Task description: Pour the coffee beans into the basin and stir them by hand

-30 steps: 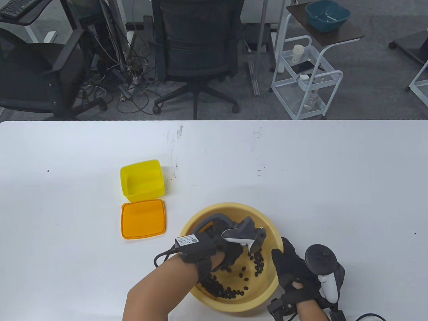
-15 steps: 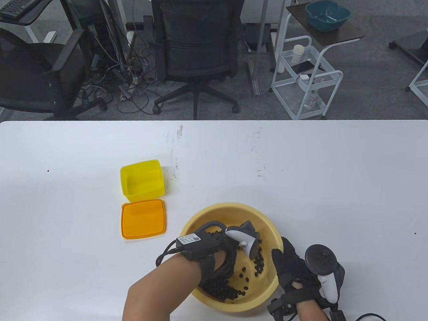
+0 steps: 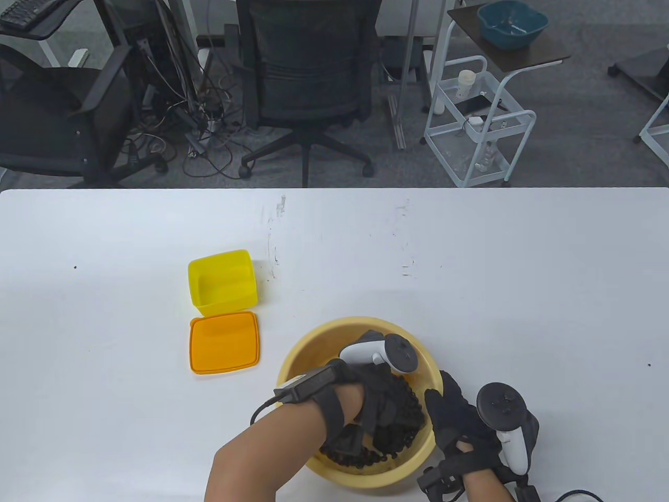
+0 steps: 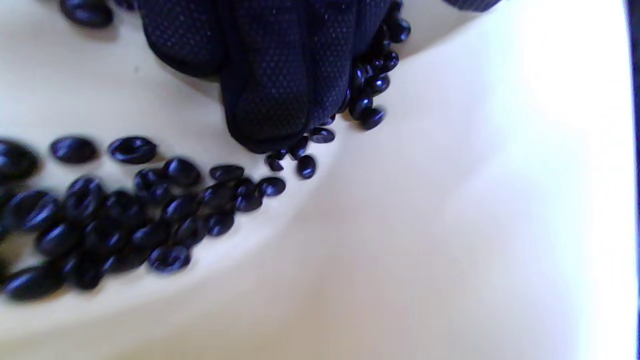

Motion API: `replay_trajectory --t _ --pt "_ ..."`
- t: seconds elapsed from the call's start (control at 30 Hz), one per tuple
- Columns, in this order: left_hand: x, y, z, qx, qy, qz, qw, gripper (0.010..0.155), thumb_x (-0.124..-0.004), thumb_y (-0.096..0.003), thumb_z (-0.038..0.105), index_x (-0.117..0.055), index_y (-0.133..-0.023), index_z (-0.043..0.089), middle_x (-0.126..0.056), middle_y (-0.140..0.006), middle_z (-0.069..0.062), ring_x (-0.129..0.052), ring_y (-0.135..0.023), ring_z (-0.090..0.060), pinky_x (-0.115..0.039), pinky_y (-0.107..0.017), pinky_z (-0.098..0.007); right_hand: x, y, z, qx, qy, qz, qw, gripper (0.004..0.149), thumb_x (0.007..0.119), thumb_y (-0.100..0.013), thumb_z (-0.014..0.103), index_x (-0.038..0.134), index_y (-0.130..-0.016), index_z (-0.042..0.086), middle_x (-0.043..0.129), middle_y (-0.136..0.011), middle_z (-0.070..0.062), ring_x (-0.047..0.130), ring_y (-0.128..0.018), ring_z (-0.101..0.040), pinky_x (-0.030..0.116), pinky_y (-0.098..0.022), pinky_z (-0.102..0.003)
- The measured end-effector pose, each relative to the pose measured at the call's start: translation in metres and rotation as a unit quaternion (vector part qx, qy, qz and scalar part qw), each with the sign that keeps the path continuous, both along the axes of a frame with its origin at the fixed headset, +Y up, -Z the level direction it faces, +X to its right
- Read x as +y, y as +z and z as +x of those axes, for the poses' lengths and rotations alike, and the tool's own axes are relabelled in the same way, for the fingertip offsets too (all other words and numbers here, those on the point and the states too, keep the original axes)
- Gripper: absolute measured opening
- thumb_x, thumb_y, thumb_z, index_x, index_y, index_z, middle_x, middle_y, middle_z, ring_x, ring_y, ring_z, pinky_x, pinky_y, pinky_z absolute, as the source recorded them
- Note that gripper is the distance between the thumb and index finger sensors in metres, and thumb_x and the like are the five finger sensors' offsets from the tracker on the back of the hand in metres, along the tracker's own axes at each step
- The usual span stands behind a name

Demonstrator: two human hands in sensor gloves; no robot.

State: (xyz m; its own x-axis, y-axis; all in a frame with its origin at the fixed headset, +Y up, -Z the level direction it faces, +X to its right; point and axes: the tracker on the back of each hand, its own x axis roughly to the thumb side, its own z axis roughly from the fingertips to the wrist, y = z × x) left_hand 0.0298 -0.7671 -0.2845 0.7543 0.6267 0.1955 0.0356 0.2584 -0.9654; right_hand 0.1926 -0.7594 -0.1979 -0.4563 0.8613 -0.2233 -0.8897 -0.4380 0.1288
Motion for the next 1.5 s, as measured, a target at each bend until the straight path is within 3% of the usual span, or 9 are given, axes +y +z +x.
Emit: replay_trajectory --t 0.23,0.33,0.5,0.6,0.73,0.93,1.3,1.4,1.5 --pt "0.019 -0.007 -0.009 0.027 -0.017 0.195 0.98 0.067 -0.055 -0.0556 0.051 -0.046 -0.105 0.007 -0.073 -0.095 -0.016 -0.089 -0.075 -0.027 -0.054 -0.075 -0.049 0.0 0.0 0.0 -0.002 0.001 0.001 1.0 0.065 0.053 -0.053 0.039 0.032 -0.098 -0.003 0.063 -0.09 -0.024 0.083 -0.073 -0.046 0.064 -0.055 -0.057" --pt "0.024 -0.007 -0.009 -0.019 -0.076 0.312 0.947 0.065 -0.057 -0.0547 0.05 -0.048 -0.105 0.009 -0.07 -0.097 -0.016 -0.084 -0.075 -0.03 -0.05 -0.075 -0.052 0.0 0.0 0.0 -0.001 0.001 0.001 1.0 0.065 0.053 -0.053 0.039 0.032 -0.098 -0.003 0.063 -0.09 -0.024 0.083 -0.073 -0.046 0.064 -0.055 -0.057" --pt "0.029 -0.002 -0.006 -0.077 -0.194 0.409 0.888 0.065 -0.059 -0.0536 0.05 -0.053 -0.105 0.011 -0.073 -0.096 -0.018 -0.085 -0.081 -0.036 -0.051 -0.075 -0.053 0.0 0.0 0.0 -0.001 0.001 0.001 1.0 0.065 0.053 -0.053 0.039 0.032 -0.098 -0.003 0.063 -0.09 -0.024 0.083 -0.073 -0.046 0.064 -0.055 -0.057" --pt "0.027 0.002 -0.006 -0.129 -0.283 0.426 0.85 0.07 -0.061 -0.052 0.051 -0.053 -0.105 0.006 -0.075 -0.097 -0.023 -0.09 -0.084 -0.039 -0.057 -0.073 -0.055 0.0 0.0 0.0 -0.001 0.001 0.001 1.0 0.065 0.053 -0.053 0.039 0.032 -0.098 -0.003 0.063 -0.09 -0.024 0.083 -0.073 -0.046 0.064 -0.055 -0.057" --pt "0.021 0.002 -0.011 -0.166 -0.376 0.363 0.836 0.073 -0.059 -0.0524 0.051 -0.058 -0.101 -0.004 -0.082 -0.091 -0.028 -0.096 -0.078 -0.041 -0.06 -0.071 -0.055 0.0 0.0 0.0 0.001 0.0 0.002 1.0 0.065 0.053 -0.053 0.039 0.032 -0.098 -0.003 0.063 -0.09 -0.024 0.083 -0.073 -0.046 0.064 -0.056 -0.057" --pt "0.017 -0.001 -0.024 -0.152 -0.395 0.257 0.869 0.071 -0.059 -0.0527 0.051 -0.076 -0.089 -0.009 -0.096 -0.075 -0.027 -0.107 -0.06 -0.039 -0.071 -0.064 -0.052 0.0 0.0 0.0 0.001 -0.003 0.001 1.0 0.065 0.053 -0.053 0.039 0.032 -0.098 -0.003 0.063 -0.09 -0.024 0.083 -0.073 -0.046 0.063 -0.056 -0.057" --pt "-0.008 0.011 -0.016 -0.133 -0.271 0.071 0.951 0.069 -0.061 -0.0507 0.053 -0.091 -0.067 -0.007 -0.109 -0.05 -0.021 -0.113 -0.035 -0.034 -0.075 -0.061 -0.048 -0.001 0.0 0.001 0.001 -0.005 0.0 1.0 0.065 0.053 -0.053 0.039 0.032 -0.098 -0.003 0.062 -0.09 -0.024 0.083 -0.073 -0.046 0.063 -0.056 -0.057" --pt "-0.011 0.011 -0.012 -0.105 -0.195 0.016 0.975 0.068 -0.059 -0.0511 0.054 -0.091 -0.068 -0.004 -0.108 -0.052 -0.018 -0.113 -0.036 -0.032 -0.076 -0.061 -0.048 -0.001 0.0 0.001 0.001 -0.005 0.0 1.0 0.065 0.053 -0.053 0.039 0.032 -0.098 -0.002 0.062 -0.09 -0.024 0.083 -0.073 -0.046 0.063 -0.056 -0.058" --pt "-0.011 0.009 -0.007 -0.053 -0.096 -0.034 0.993 0.066 -0.056 -0.0532 0.054 -0.081 -0.081 0.0 -0.103 -0.066 -0.013 -0.11 -0.051 -0.028 -0.076 -0.06 -0.048 -0.001 -0.001 0.001 0.001 -0.005 0.0 1.0 0.065 0.053 -0.053 0.039 0.032 -0.098 -0.002 0.062 -0.09 -0.024 0.083 -0.073 -0.046 0.063 -0.056 -0.057"
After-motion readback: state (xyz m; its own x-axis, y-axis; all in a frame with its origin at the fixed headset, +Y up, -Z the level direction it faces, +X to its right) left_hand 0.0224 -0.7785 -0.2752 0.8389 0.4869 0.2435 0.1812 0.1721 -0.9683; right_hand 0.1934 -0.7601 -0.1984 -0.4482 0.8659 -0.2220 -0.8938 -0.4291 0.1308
